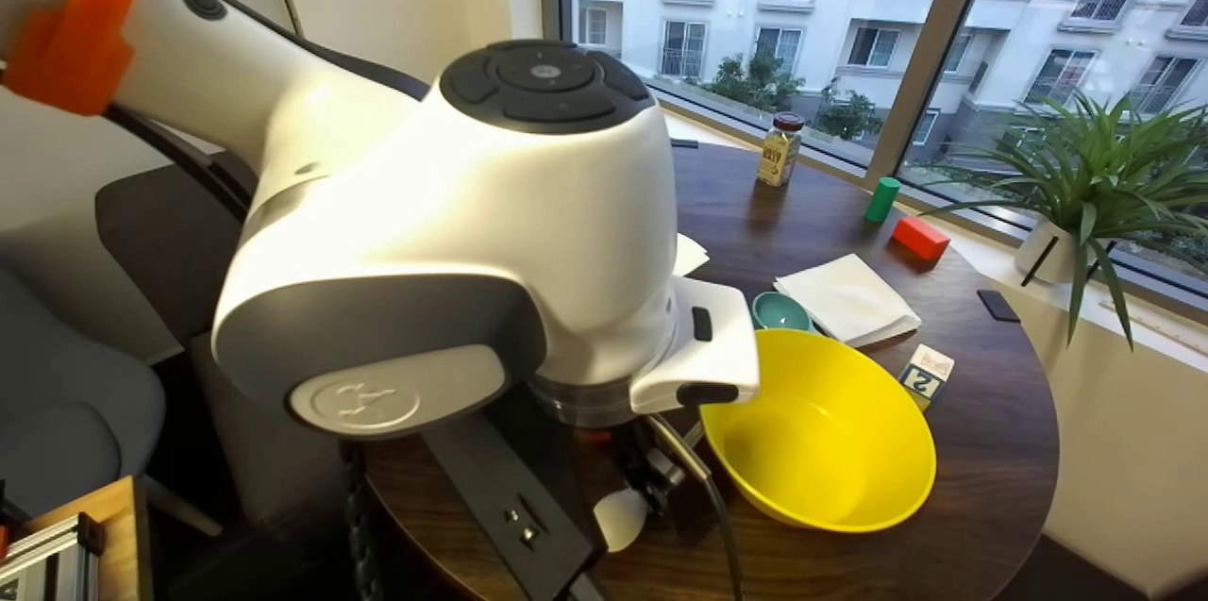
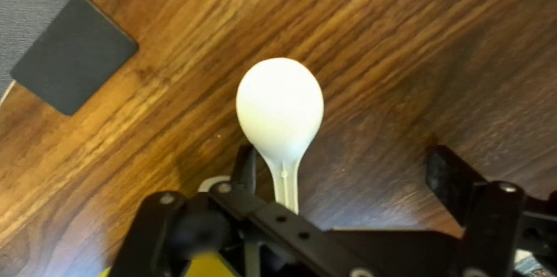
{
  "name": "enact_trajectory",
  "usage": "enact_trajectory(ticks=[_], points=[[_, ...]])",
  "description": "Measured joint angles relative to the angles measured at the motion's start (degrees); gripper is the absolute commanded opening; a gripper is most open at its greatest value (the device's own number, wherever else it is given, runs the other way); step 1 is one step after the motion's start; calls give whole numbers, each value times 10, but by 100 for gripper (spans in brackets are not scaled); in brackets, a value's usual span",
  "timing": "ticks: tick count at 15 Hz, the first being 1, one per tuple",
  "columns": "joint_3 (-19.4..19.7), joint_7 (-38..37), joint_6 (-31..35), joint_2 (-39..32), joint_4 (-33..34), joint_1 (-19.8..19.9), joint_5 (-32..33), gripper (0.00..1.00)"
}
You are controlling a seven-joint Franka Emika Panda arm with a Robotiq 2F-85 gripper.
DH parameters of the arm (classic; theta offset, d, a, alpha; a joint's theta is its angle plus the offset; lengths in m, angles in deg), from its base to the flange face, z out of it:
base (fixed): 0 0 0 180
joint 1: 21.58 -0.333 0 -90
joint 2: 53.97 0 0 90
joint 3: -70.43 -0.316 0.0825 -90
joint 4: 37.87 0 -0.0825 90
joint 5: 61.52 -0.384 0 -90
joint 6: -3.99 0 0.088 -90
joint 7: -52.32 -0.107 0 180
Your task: Put the spoon and paper towel over the cup
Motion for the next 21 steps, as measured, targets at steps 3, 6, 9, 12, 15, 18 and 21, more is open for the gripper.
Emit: enact_trajectory(ticks=[3,6,9,12,15,18,21], points=[[-2,0,-22,3,6,0,-1,59],[-1,0,-28,5,13,3,0,91],[0,-2,-28,3,14,5,1,100],[1,-5,-26,-2,19,9,2,69],[1,-10,-23,-5,22,10,2,45],[1,-17,-22,-6,27,12,4,20],[1,-28,-22,-6,29,13,10,1]])
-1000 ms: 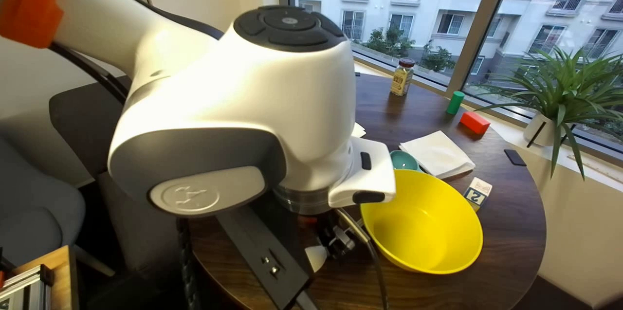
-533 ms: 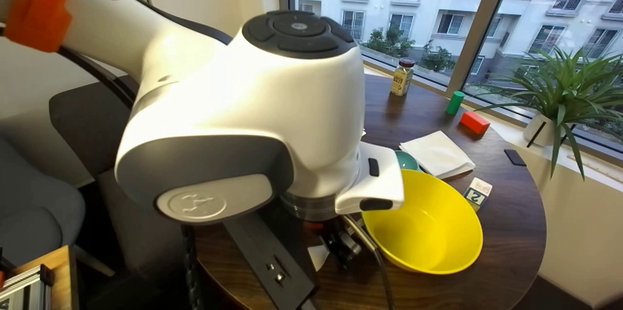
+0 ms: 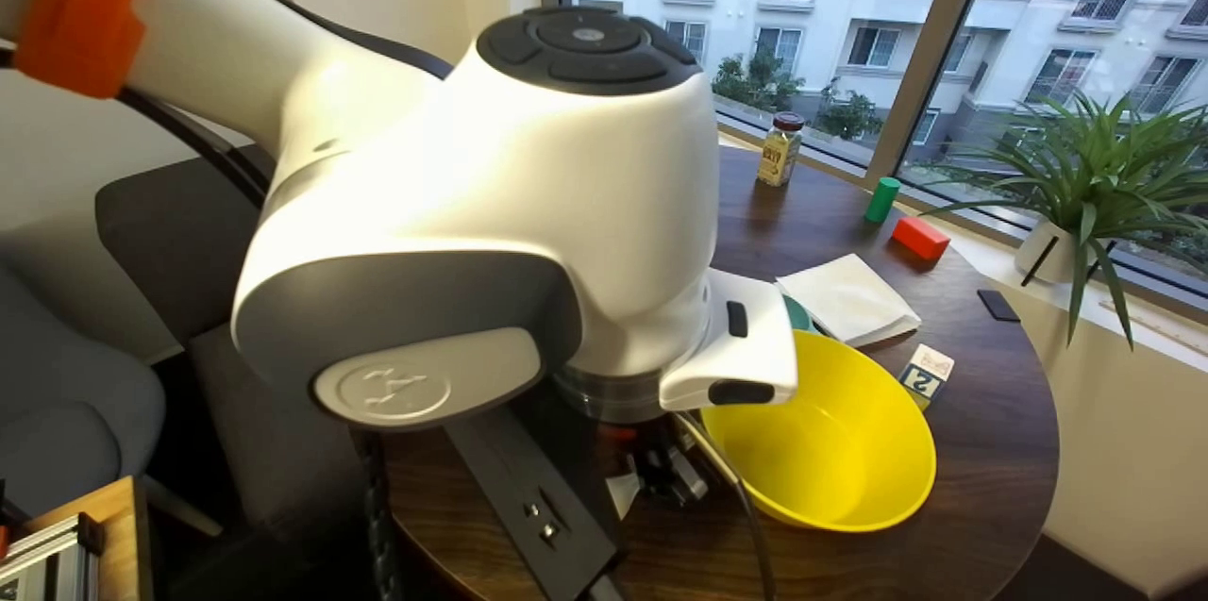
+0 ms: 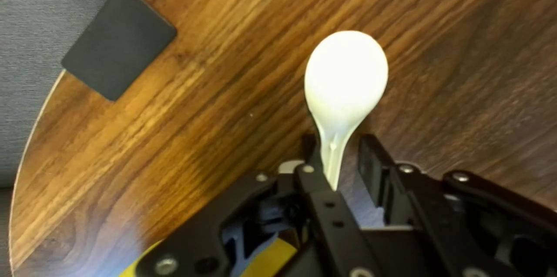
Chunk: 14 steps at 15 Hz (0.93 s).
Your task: Put the spoon and paper towel over the cup
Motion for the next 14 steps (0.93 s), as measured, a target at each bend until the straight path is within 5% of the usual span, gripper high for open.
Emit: enact_trajectory(ticks=[14], points=[[-17,-77,-8,49,2,-1,81,4]])
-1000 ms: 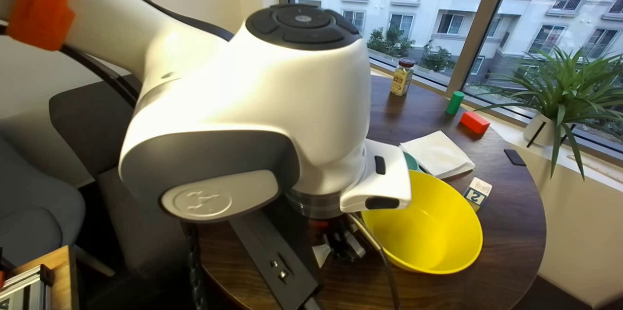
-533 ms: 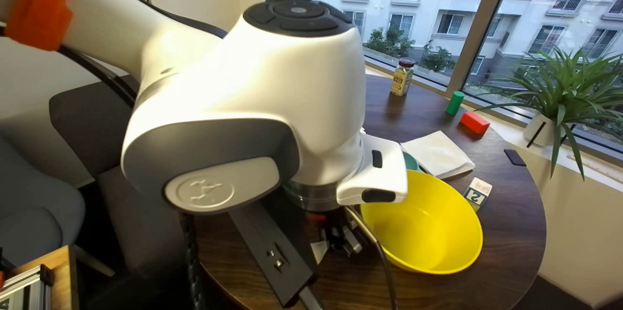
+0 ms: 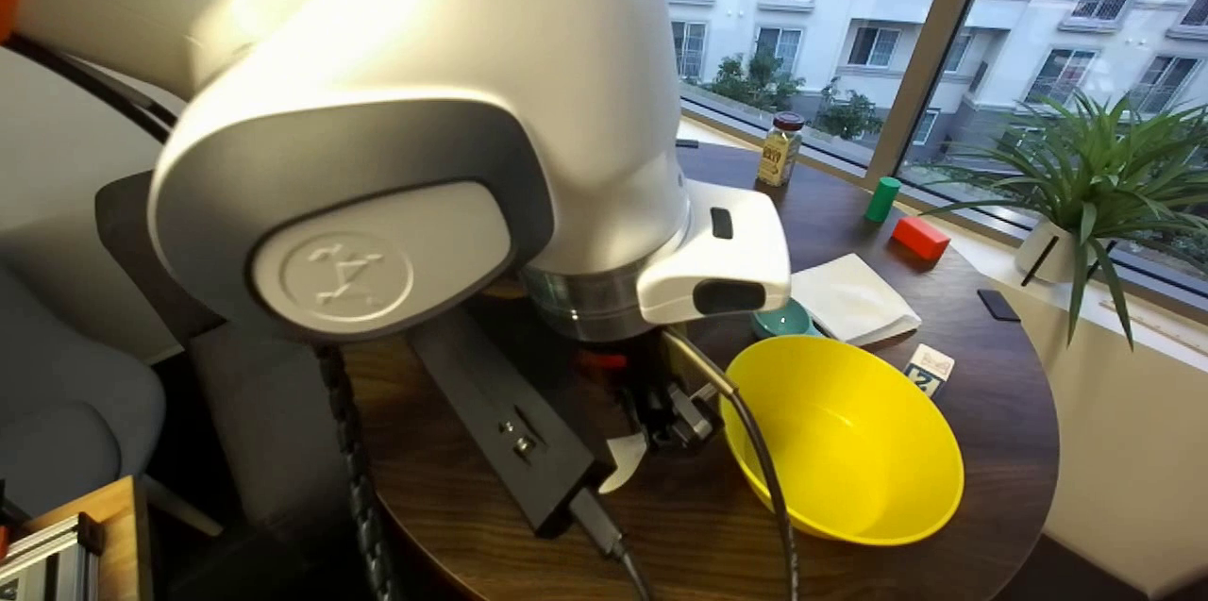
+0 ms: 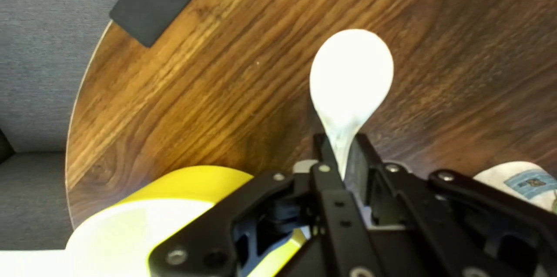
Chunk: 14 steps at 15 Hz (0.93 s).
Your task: Put the spoon and paper towel over the cup
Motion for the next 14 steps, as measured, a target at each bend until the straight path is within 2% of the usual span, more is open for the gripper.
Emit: enact_trajectory(ticks=[7,14], points=[[-9,0,-39,74,2,-3,17,4],[-14,1,-45,103,32,-19,18,4]])
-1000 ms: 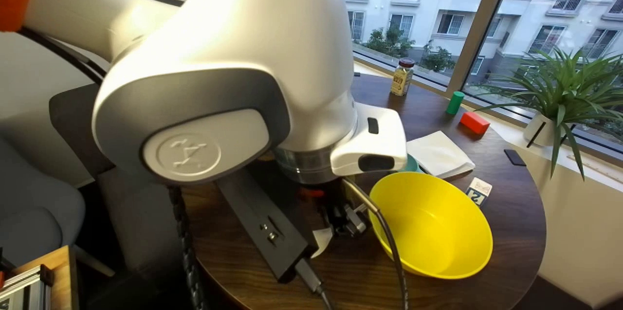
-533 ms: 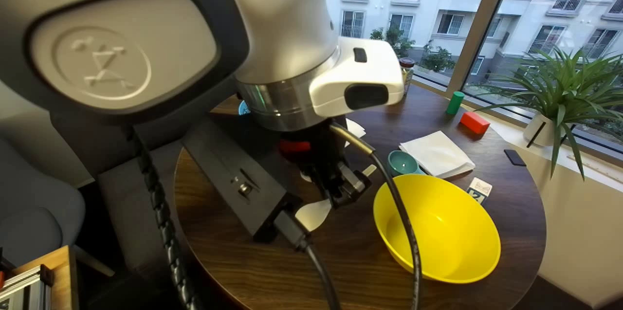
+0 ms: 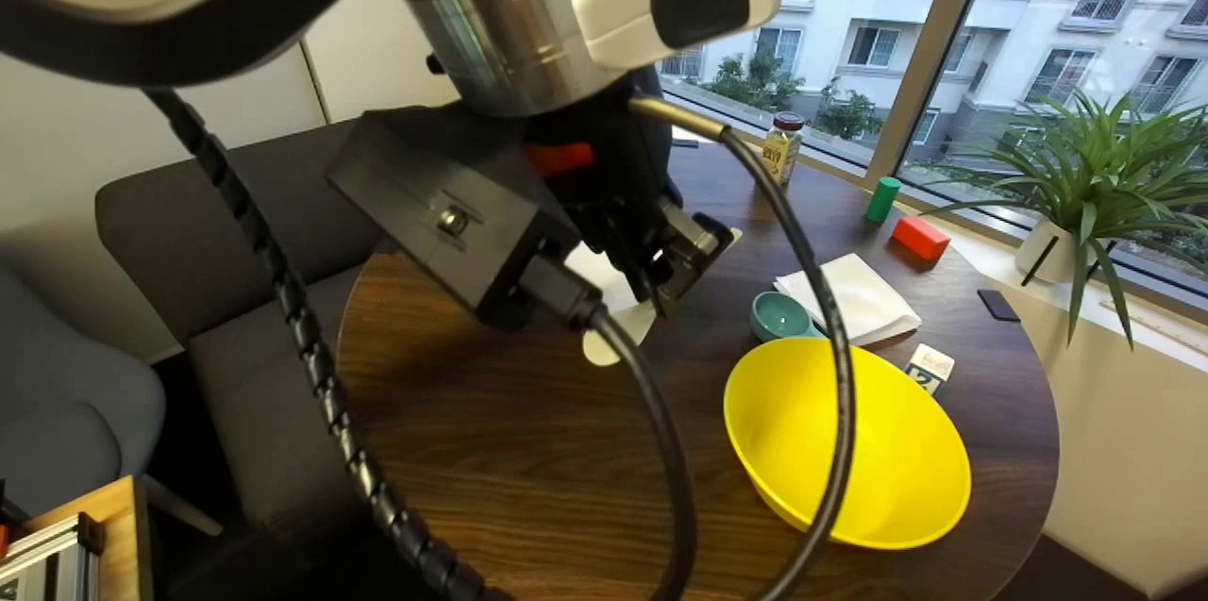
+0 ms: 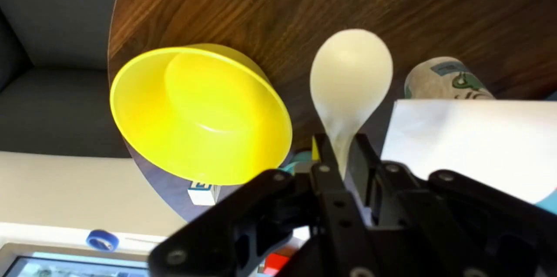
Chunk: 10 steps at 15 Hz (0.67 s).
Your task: Put the spoon and paper towel over the cup
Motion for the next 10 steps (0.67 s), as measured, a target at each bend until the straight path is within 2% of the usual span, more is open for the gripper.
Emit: enact_trajectory(ticks=[4,10], points=[[-2,1,-13,-5,28,-29,-21,4],[-5,1,-56,-44,75,-61,-93,4]])
